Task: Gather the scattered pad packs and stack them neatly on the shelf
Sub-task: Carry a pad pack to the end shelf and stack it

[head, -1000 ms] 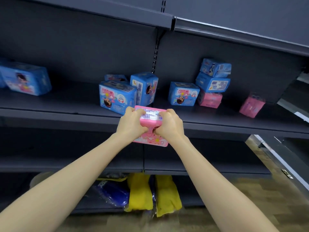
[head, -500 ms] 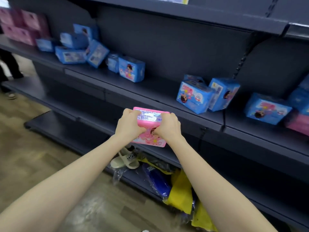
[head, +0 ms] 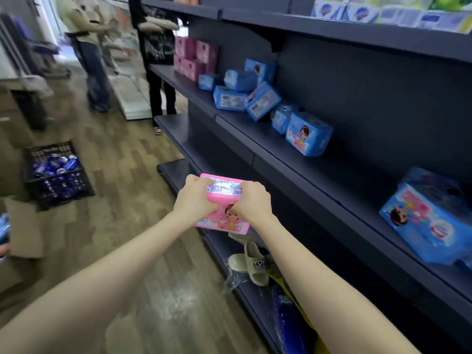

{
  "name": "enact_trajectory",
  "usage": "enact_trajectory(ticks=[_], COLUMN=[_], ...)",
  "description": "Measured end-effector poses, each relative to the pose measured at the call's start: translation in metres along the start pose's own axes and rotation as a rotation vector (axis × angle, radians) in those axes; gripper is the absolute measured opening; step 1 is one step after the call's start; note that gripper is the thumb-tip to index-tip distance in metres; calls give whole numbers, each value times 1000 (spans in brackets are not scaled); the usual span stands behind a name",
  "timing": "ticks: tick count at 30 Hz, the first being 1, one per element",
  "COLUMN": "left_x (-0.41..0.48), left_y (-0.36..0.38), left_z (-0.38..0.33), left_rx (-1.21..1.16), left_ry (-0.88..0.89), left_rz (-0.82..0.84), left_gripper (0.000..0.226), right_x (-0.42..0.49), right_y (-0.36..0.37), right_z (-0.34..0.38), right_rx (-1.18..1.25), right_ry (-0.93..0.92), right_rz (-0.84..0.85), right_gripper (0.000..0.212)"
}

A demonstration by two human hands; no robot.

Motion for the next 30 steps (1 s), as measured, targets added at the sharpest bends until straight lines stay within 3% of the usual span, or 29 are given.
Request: enact_trajectory(ticks=[13,21,30], left_x=[23,44,136], left_y=[-15,-23,-53], left_z=[37,78,137], left_rx=[-37,-46,-56], left_ry=[-251,-376,-364], left_rz=[-210,-243,-238], left_gripper=[66,65,66], right_x=[67,105,195], right_y=[25,65,99], right_z=[38,70,127], right_rx=[-13,-26,-40], right_ry=[-323,-399,-393], right_rz=[117,201,212], right_gripper=[29,33,29])
Point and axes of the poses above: each hand's wrist, its own x-axis towards the middle knuckle, its own y-axis out of the palm, z = x × y, the point moved 2 cm from there along x, towards the middle knuckle, and after that the axes turned 2 degrees about -y, right-handed, at the moved point
